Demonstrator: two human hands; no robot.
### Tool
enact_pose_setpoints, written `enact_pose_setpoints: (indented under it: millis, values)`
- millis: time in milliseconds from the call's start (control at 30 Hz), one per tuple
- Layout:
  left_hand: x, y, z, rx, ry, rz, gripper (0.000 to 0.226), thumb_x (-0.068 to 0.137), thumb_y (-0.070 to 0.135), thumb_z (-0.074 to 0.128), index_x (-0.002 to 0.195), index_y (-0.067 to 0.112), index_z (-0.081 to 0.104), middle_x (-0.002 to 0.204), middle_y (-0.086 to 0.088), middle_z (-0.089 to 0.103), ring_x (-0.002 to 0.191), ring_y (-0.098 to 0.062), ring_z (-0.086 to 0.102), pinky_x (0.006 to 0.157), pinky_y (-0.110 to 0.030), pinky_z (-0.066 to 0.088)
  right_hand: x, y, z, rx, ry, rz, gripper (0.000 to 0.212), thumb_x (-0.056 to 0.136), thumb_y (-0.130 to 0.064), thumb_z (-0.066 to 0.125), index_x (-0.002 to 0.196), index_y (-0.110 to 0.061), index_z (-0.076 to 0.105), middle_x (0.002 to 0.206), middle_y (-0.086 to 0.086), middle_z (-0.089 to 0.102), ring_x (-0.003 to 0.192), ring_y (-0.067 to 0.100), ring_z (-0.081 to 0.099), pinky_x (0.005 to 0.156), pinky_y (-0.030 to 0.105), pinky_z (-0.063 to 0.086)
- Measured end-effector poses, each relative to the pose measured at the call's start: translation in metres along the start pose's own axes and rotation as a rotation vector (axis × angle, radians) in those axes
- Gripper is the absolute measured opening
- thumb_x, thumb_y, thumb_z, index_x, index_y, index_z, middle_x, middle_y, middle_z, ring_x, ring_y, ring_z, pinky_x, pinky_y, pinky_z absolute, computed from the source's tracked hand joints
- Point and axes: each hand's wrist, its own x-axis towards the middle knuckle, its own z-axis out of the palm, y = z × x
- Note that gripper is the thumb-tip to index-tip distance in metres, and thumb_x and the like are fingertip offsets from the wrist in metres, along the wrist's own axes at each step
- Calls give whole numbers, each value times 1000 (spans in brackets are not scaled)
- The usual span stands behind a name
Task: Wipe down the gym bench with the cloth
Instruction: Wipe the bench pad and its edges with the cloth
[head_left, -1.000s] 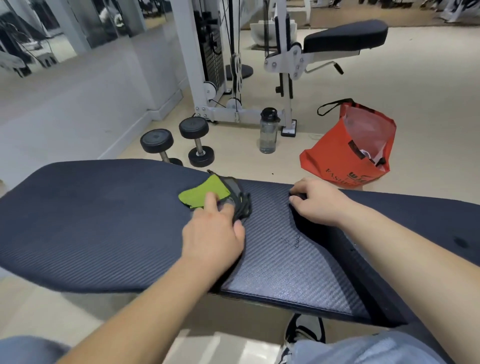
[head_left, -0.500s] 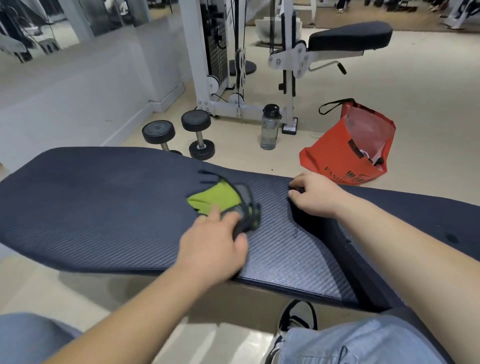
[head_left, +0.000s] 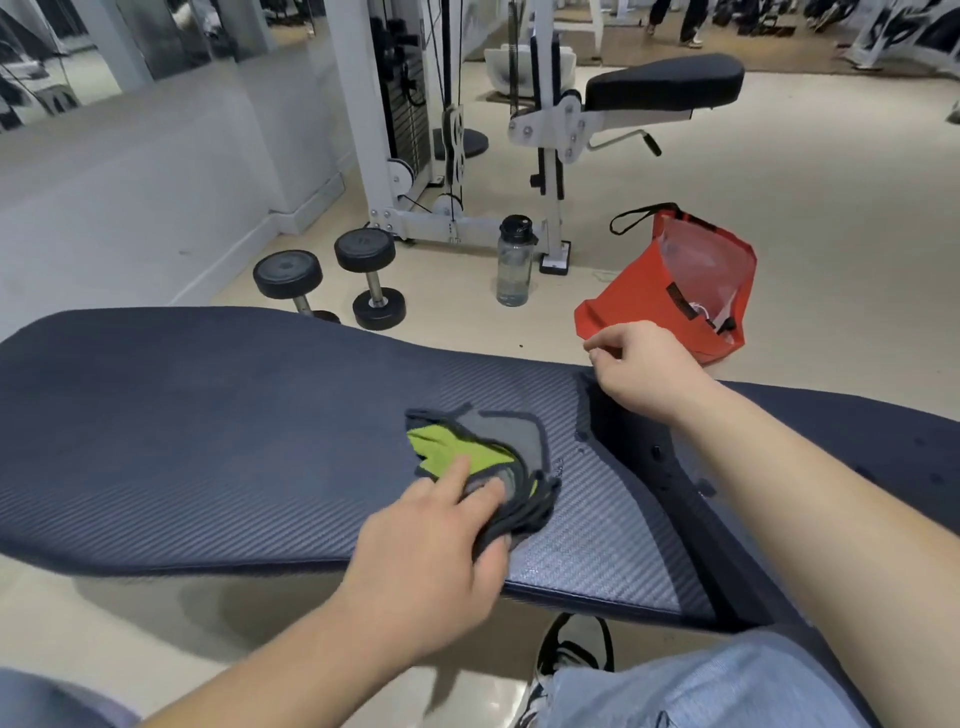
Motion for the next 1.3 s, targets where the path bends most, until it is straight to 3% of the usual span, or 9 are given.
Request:
enact_pose_setpoints:
  millis: [100,267,433,667,767,900,1033,1167,1300]
  values:
    - [38,-16,-7,-6,-11,-10,51,97,55,40,147,46,40,154,12,42,132,-19,50,96,-41,53,-3,11,-7,-36,-35,54,38,94,-9,50,123,-15,73,129,6,71,120,28,62,101,40,51]
    - [82,12,3,6,32,-341,51,100,48,37,146,27,43,134,-10,54,117,-33,57,82,-42,50,-10,22,-11,-2,-201,114,54,82,4,45,126,-13,70,129,9,69,124,28,60,106,40,50]
    - [70,49,12,89,15,3,49,102,51,32,145,30,39,141,-10,48,117,-31,57,80,-41,51,-6,32,-10,17,-178,89,56,76,-1,45,119,-22,74,125,3,72,122,28,61,106,47,50]
    - [152,56,14,44,-36,-48,45,100,48,37,142,33,45,133,-9,52,118,-35,54,84,-45,49,-10,47,-10,125,-124,39,49,94,-4,45,140,-16,61,143,3,63,137,22,52,115,32,37]
    - [105,73,17,51,-46,167,48,97,52,38,144,43,35,153,-2,43,121,-31,52,89,-45,53,-10,51,-12,167,-29,16,43,96,-2,47,133,-11,67,136,5,67,132,21,56,107,22,36]
    - [56,55,7,-13,-129,458,53,95,58,33,148,50,30,165,8,32,120,-25,55,89,-43,57,-12,54,-12,177,-32,13,39,95,-3,48,124,-13,72,129,5,71,127,20,60,110,30,43]
    - [108,16,2,84,-39,133,50,98,53,37,148,48,37,156,9,45,124,-28,56,94,-44,54,-17,48,-14,151,-62,14,39,96,-7,49,126,-16,71,129,5,70,126,21,60,106,29,44]
    - [113,26,12,76,41,-193,48,99,51,36,141,32,45,132,-3,54,113,-33,54,81,-43,50,-21,40,-17,128,-81,-5,38,99,-11,50,133,-14,67,136,3,67,130,20,57,101,22,37]
    - [36,34,16,19,35,277,50,94,57,37,142,42,40,148,6,50,108,-26,58,75,-39,57,-23,26,-7,74,-122,-58,33,99,-16,54,127,-13,71,132,5,70,124,22,61,98,21,38]
